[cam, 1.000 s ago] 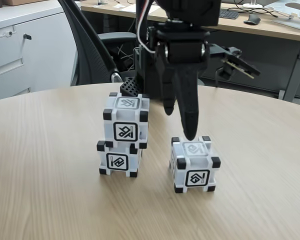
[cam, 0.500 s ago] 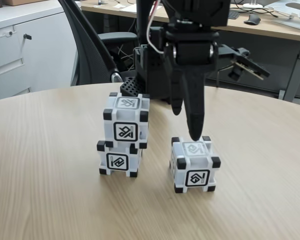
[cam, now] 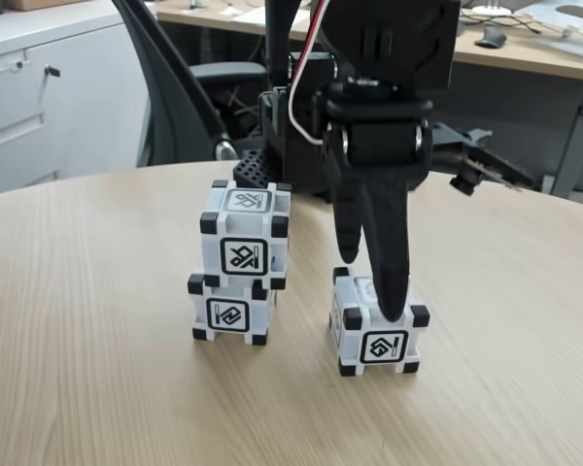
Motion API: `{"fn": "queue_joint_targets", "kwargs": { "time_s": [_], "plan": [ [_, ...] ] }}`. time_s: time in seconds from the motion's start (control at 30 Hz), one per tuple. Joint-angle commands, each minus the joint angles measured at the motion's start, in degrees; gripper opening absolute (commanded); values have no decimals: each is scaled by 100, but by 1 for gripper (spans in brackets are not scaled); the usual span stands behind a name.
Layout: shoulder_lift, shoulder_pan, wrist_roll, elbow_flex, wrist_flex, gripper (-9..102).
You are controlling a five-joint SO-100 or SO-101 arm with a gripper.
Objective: Stack cubes from left to right.
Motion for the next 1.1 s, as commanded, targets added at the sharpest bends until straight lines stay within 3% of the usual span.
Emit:
{"fn": "queue_joint_targets", "kwargs": {
  "time_s": [0.0, 0.3, 0.47, 0.53, 0.67, 1.07],
  "plan": [
    [-105, 44, -44, -44, -53, 43],
    [-712, 44, 62, -114, -53, 43],
    [-1107, 44, 141, -123, -62, 38],
    [-1222, 44, 202, -123, -62, 32],
    [-1266, 53, 290, -123, -62, 1],
    [-457, 53, 316, -132, -53, 0]
  ]
}}
